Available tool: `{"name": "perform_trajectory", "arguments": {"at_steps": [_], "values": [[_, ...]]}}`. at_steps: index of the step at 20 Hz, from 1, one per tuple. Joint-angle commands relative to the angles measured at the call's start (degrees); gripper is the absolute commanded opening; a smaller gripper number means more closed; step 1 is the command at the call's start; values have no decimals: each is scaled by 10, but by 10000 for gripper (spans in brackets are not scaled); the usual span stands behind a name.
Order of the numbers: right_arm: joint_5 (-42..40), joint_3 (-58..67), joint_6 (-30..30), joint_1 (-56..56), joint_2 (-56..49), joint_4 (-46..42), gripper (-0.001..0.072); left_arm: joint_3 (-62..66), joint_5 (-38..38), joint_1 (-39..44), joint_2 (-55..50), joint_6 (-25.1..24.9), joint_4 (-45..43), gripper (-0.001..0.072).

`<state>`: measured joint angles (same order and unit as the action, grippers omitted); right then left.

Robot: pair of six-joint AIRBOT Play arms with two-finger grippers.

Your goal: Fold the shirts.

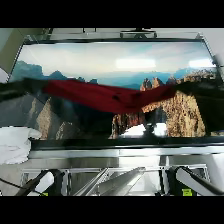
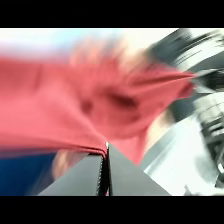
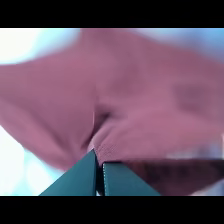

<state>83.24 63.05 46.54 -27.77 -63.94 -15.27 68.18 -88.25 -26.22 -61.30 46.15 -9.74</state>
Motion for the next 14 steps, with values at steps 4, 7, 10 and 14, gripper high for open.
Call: {"name": "perform_trajectory", "arguments": {"at_steps": [4,7,10,14], "values": [[-254,130,-95,-113,343,168,19,228,-54,-195,121,-34,373,22],[-351,164,-95,-157,404,92,19,267,-73,-283,98,8,474,22],[-334,166,-93,-167,390,88,18,275,-88,-282,48,32,484,22],[-179,156,-56,-159,292,133,17,275,-116,-189,-18,32,382,22]]}}
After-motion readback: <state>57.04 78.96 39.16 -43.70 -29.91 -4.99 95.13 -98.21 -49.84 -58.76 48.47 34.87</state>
